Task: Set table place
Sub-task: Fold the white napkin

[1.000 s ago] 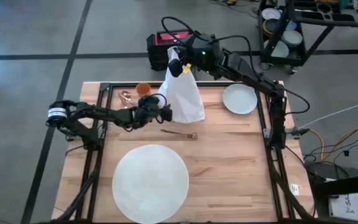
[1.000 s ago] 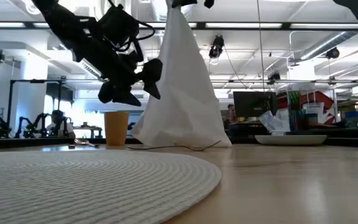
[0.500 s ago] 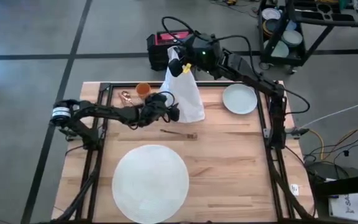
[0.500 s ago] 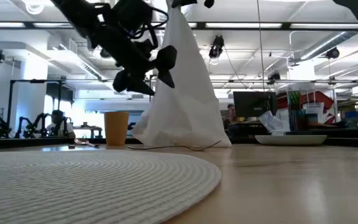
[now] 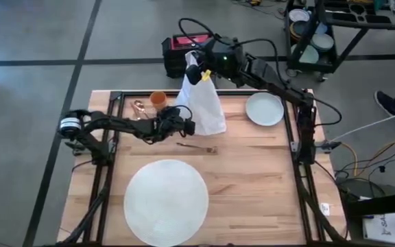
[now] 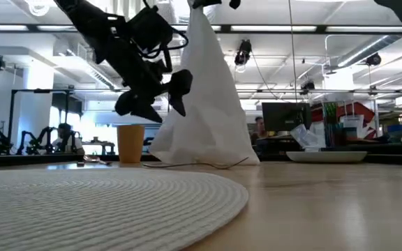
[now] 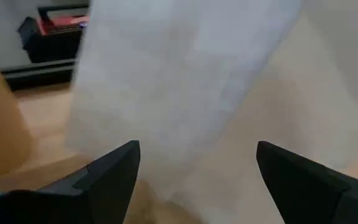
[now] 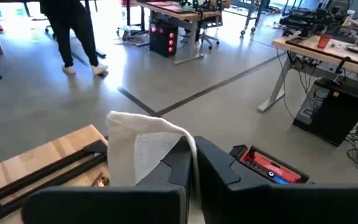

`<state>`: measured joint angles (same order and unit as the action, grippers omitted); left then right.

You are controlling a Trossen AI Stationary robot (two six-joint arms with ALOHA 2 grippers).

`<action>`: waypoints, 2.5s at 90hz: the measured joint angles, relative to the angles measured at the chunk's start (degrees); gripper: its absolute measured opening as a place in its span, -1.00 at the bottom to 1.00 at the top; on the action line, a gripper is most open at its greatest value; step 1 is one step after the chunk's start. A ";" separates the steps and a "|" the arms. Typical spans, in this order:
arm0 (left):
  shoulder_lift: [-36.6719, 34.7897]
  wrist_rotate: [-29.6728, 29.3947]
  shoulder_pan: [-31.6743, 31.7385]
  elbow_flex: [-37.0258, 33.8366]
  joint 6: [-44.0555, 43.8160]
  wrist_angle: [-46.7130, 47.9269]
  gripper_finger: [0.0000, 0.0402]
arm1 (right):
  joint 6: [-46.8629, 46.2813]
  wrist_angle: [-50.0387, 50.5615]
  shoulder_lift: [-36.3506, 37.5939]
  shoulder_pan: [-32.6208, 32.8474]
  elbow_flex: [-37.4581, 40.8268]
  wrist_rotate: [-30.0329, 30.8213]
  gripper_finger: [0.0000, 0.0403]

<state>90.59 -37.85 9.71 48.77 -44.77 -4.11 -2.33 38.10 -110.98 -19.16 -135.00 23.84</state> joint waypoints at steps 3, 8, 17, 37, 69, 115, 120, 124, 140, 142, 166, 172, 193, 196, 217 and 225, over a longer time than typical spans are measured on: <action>-0.04 0.64 -0.25 -0.02 0.25 -1.11 0.54 | 0.00 0.01 0.00 0.00 0.00 -0.02 -1.00; -0.08 1.74 -0.74 0.35 0.71 -3.08 0.54 | 0.00 -0.03 0.00 -0.02 0.00 0.00 -1.00; -0.22 1.78 -1.94 1.33 0.93 -3.29 0.54 | 0.00 -0.08 0.00 -0.02 0.00 0.02 -1.00; 0.04 -5.00 -3.24 2.25 1.96 -1.95 0.54 | 0.00 -0.34 -0.11 0.00 0.00 -0.01 -1.00; 0.57 -10.20 -1.92 2.21 -1.66 -3.13 0.54 | -0.02 -0.83 -0.15 0.00 0.00 -0.34 -1.00; 0.57 -13.59 2.82 2.21 -2.30 1.24 0.54 | -0.12 -1.61 -0.20 0.00 0.00 -1.97 -1.00; 0.57 -13.02 3.03 2.21 -2.28 1.20 0.54 | -0.07 -1.61 -0.20 0.00 0.00 -2.00 -1.00; 0.57 -12.33 3.10 2.21 -2.27 1.25 0.54 | -0.07 -1.63 -0.20 0.00 0.00 -1.99 -1.00; 0.00 -12.10 2.98 2.21 -2.04 3.69 0.54 | -0.02 -1.85 -0.24 0.00 0.00 -2.00 -1.00; -0.22 -12.11 2.98 2.21 -2.01 3.86 0.54 | -0.02 -1.99 -0.24 0.00 0.00 -2.00 -1.00; -1.51 -12.86 3.91 3.51 2.62 5.99 0.41 | 0.72 -3.01 -0.24 0.00 0.00 -3.15 -1.00; -1.51 -11.99 4.52 4.65 4.64 6.82 0.17 | 0.74 -3.03 -0.24 0.00 0.00 -3.30 -1.00; -1.60 -7.29 6.47 7.66 9.74 7.03 -0.93 | 0.80 -3.03 -0.25 0.00 0.00 -3.31 -1.00; -1.64 -6.40 6.48 8.17 9.77 8.12 -0.96 | 0.81 -2.99 -0.24 0.00 0.00 -3.32 -1.00; -5.81 -4.16 4.77 11.59 9.97 19.63 -1.00 | 0.83 -2.43 -0.24 0.00 0.00 -3.33 -1.00; -9.23 -4.20 3.61 12.44 11.32 24.36 -1.00 | 0.85 -2.16 -0.24 0.00 0.00 -3.33 -1.00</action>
<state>81.35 -42.04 13.32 61.21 -33.45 20.25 -1.48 35.94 -111.22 -19.16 -135.00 20.51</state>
